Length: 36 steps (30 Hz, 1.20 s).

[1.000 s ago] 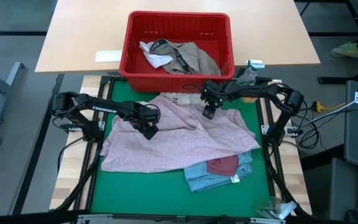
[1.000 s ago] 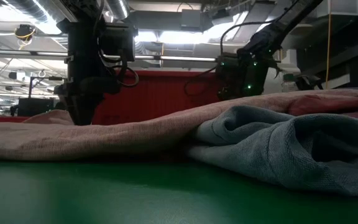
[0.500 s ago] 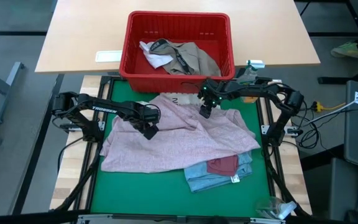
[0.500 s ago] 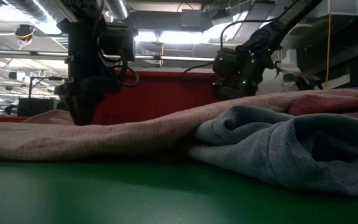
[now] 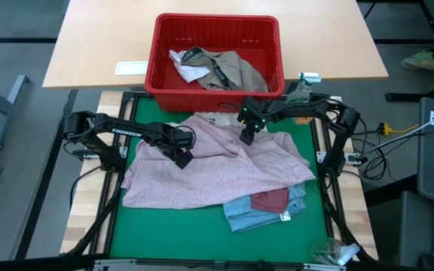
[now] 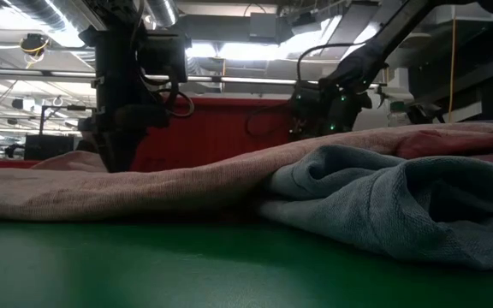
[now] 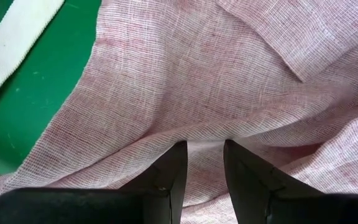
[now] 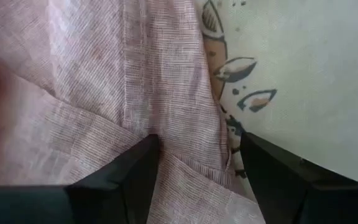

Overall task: Fold Laundry from Bin
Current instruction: Fold the pink shirt from the red laundry basket

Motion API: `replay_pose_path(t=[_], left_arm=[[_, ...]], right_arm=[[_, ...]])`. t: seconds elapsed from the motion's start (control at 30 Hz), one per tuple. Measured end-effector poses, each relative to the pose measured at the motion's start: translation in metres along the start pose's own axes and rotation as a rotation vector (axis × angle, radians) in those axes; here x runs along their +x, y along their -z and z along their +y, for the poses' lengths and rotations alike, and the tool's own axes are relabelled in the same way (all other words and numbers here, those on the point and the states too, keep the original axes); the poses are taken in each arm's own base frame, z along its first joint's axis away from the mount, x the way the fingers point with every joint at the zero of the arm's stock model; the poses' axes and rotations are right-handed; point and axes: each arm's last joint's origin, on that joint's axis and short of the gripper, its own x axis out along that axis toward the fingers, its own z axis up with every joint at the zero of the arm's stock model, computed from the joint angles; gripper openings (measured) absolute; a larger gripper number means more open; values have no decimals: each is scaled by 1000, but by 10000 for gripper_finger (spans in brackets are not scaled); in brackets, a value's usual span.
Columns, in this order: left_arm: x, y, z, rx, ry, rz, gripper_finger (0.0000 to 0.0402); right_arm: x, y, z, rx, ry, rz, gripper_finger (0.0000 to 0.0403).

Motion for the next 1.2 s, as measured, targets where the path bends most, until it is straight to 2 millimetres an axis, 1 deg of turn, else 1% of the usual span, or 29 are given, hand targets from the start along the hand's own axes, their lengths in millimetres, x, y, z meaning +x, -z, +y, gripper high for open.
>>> replay_pose_path(t=[0.07, 0.17, 0.27, 0.47, 0.5, 0.57, 0.7, 0.83, 1.0, 1.07, 1.2], left_arm=[[0, 0, 0, -1, 2, -2, 100], [0, 0, 0, 0, 3, -3, 100], [0, 0, 0, 0, 3, -3, 100], [0, -1, -1, -2, 7, -9, 100], [0, -1, -1, -2, 8, -10, 100], [0, -1, -1, -1, 8, -10, 100], [0, -1, -1, -1, 7, -11, 100], [0, -1, -1, -3, 10, -15, 100], [-2, -3, -3, -4, 21, -27, 100], [-8, -7, -5, 23, 32, -40, 100], [-31, -19, -10, 84, 61, -100, 100]], right_arm=[[0, 0, 0, 0, -1, 1, 216], [0, 0, 0, 0, -1, -1, 184], [1, 0, 0, -1, -1, -5, 138], [1, 0, 0, -1, -3, -3, 27], [0, 0, 0, -1, -3, -3, 14], [-3, 0, 1, -2, -3, -6, 10], [-10, 0, 3, -2, -4, -7, 22], [-21, -1, 4, -7, -3, -29, 5], [-35, -3, 7, -14, -17, -68, 8], [-41, -4, 10, -20, -52, -87, 4], [-54, -6, 16, -37, -156, -128, 5]])
